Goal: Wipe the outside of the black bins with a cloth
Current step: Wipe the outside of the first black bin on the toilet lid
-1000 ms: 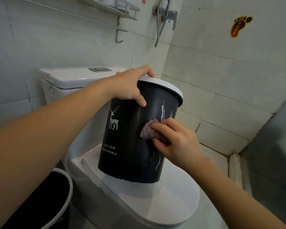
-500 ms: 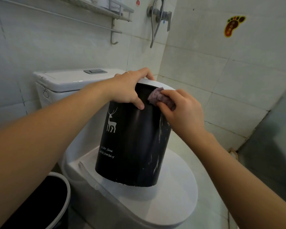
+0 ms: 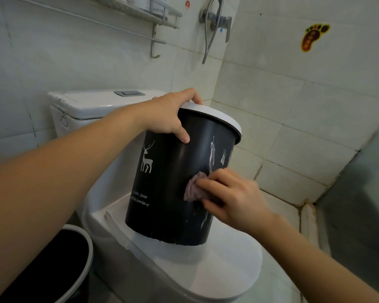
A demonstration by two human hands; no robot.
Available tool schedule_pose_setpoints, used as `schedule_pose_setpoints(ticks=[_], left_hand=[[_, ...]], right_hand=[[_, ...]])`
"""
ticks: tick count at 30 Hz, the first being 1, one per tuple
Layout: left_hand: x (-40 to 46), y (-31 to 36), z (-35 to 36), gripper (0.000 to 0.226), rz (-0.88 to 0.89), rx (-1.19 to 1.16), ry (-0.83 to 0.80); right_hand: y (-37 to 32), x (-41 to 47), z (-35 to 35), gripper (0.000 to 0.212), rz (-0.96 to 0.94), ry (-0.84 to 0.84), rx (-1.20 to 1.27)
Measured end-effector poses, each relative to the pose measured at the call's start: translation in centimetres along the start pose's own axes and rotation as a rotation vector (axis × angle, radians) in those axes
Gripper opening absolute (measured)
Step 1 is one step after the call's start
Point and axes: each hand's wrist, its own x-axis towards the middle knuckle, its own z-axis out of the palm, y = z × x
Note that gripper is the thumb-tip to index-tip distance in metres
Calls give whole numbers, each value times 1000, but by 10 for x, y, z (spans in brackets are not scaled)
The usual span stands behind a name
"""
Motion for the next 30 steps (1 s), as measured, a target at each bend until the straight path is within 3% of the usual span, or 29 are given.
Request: schedule_pose_setpoints(ticks=[6,16,22,28,30], left_hand=[[4,-3,1,70,-17,-40,-10],[10,-5,1,70,-18,-64,-28],[13,-11,0,69,-28,-82,-12],[15,-16,-1,69,-29,-91,-6],[15,-17,0,70,-23,-98,-6]], right_hand=[[15,19,-5,32,247,97,-45],[-16,-50,23,25,-36,-42,71],[1,-34,24,32,261,78,25],[-24,-48,30,24,43,-25,88],[-24,-47,29,26,47,-45,98]])
